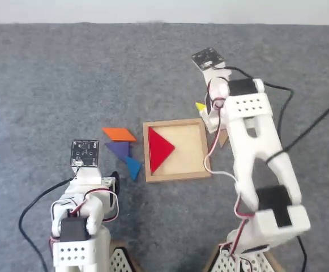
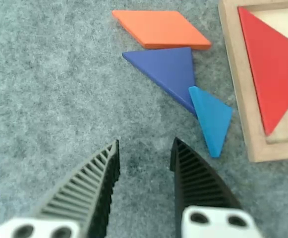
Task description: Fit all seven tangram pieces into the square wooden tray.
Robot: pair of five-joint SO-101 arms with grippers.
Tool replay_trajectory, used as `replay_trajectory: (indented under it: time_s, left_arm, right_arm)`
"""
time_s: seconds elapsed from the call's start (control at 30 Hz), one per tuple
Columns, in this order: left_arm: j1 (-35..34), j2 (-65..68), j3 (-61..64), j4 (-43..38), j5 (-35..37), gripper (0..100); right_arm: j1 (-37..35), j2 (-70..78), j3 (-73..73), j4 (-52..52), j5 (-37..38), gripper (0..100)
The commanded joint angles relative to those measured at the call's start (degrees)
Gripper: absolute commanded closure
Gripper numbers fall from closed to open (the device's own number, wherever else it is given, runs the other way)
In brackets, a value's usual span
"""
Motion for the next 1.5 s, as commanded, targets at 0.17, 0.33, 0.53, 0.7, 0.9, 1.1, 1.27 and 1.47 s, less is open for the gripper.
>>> replay_trajectory:
  time_s: [0.17, 0.33, 0.53, 0.7, 0.9, 1.1, 1.27, 1.47]
  left_arm:
    - [0.2, -1.3, -0.8, 0.2, -0.1, 84]
    - [0.2, -1.3, -0.8, 0.2, -0.1, 84]
    - [0.2, -1.3, -0.8, 0.2, -0.1, 84]
    - [0.2, -1.3, -0.8, 0.2, -0.1, 84]
    - [0.2, -1.3, -0.8, 0.2, -0.1, 84]
    - [0.2, -1.3, -0.8, 0.2, -0.1, 84]
    - [0.2, -1.3, -0.8, 0.2, -0.1, 84]
    - [0.2, -1.3, -0.8, 0.2, -0.1, 84]
  right_arm:
    - [2.9, 11.5, -9.4, -1.5, 15.4, 75.1]
    - [2.7, 14.5, -9.1, -4.9, 19.4, 71.2]
    - [2.2, 15.4, -9.0, -4.9, 26.1, 71.1]
    - [1.9, 19.8, -9.3, -8.8, 30.3, 70.9]
    - [1.1, 24.4, -11.7, -9.7, 30.9, 70.9]
    - [0.3, 28.3, -16.7, -9.4, 31.0, 70.9]
    - [0.5, 32.6, -19.9, -9.3, 31.1, 71.0]
    - [0.4, 32.2, -22.9, -7.1, 30.7, 71.0]
